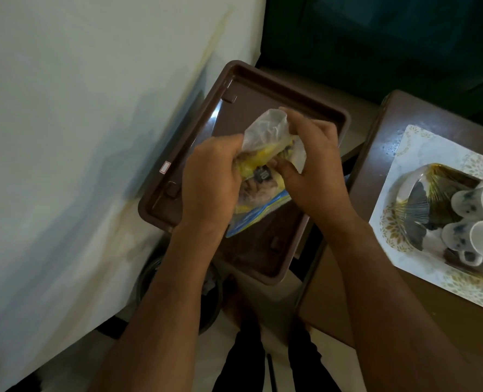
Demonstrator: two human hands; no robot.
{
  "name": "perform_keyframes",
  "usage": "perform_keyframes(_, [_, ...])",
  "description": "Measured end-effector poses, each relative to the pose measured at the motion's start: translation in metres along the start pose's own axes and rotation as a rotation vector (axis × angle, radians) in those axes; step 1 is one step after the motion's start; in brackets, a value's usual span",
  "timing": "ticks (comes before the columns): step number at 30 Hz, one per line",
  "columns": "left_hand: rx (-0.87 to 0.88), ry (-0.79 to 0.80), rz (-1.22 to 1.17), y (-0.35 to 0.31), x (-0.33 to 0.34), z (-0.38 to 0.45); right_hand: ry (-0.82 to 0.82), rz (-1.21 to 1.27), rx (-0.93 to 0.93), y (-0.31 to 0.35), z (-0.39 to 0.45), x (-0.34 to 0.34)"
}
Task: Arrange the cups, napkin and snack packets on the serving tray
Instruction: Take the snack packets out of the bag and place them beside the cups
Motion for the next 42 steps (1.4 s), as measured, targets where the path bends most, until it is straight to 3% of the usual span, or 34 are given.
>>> perform_keyframes(5, [-0.177,-0.123,-0.215,0.032,-0.011,-0.01,-0.157,0.002,0.102,-0.007,0.001,-0.018])
perform_keyframes(10, [-0.389,-0.088,-0.317,0.08,0.0,-0.04,-0.13,0.368,0.365,-0.023,-0.002,-0.018])
perform_keyframes(13, [-0.438,-0.155,-0.366,0.085,0.001,-0.046,-0.143,0.57,0.452,-0.029,-0.007,-0.017])
perform_keyframes(18, [-0.424,-0.38,-0.445,0.075,-0.016,-0.036,-0.04,0.408,0.346,-0.022,-0.006,-0.011])
perform_keyframes(21, [-0.368,-0.396,-0.444,0.067,-0.024,-0.022,0.051,0.267,0.308,-0.017,-0.007,-0.004])
perform_keyframes(23, [-0.329,-0.388,-0.427,0.06,-0.029,-0.013,0.017,0.254,0.307,-0.016,-0.008,-0.006])
perform_keyframes(27, [-0.334,-0.473,-0.44,0.061,-0.04,-0.014,-0.105,0.409,0.359,-0.017,-0.007,-0.012])
perform_keyframes(30, [-0.42,-0.334,-0.663,0.076,-0.019,-0.02,-0.125,0.593,0.454,-0.023,-0.006,-0.01])
perform_keyframes(33, [-0.4,-0.179,-0.601,0.079,-0.004,-0.025,-0.11,0.735,0.513,-0.025,-0.005,-0.004])
perform_keyframes(38, [-0.46,-0.34,-0.61,0.084,-0.007,-0.028,-0.085,0.796,0.454,-0.021,-0.002,-0.003])
perform_keyframes(42, [-0.457,-0.44,-0.589,0.081,-0.018,-0.018,0.043,0.621,0.375,-0.022,-0.003,0.0])
Point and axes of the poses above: each hand's wrist, its own z-axis towards the middle knuckle, its own x-axis out of the palm, y = z × x, the point moved 9 cm from there along z, towards the middle knuckle, and after that the axes turned 12 degrees about x, right-handed, at the moved point
